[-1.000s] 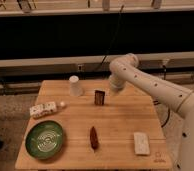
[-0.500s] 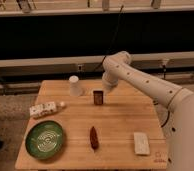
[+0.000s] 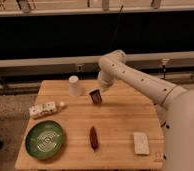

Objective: Knock the eraser over

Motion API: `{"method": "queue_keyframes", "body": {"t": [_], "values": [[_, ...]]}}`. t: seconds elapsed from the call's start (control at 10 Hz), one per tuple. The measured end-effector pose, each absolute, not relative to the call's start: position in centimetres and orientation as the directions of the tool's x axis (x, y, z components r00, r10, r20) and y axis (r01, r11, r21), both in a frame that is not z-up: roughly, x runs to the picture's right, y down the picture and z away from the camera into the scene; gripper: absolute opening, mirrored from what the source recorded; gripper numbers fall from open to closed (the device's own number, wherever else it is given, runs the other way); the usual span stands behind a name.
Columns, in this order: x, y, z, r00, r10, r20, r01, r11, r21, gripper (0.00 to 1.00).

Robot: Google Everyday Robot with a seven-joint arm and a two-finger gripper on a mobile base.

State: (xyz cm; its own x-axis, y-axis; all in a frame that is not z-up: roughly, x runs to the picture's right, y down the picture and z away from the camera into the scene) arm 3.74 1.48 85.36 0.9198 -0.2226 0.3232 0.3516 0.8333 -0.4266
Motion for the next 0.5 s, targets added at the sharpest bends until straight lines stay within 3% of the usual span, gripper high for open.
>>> {"method": "queue_keyframes", "body": {"t": [0.5], "values": [[1.80,0.50,85.47,0.909,-0.240,0.342,0.374,0.832,-0.410,0.02]]}}
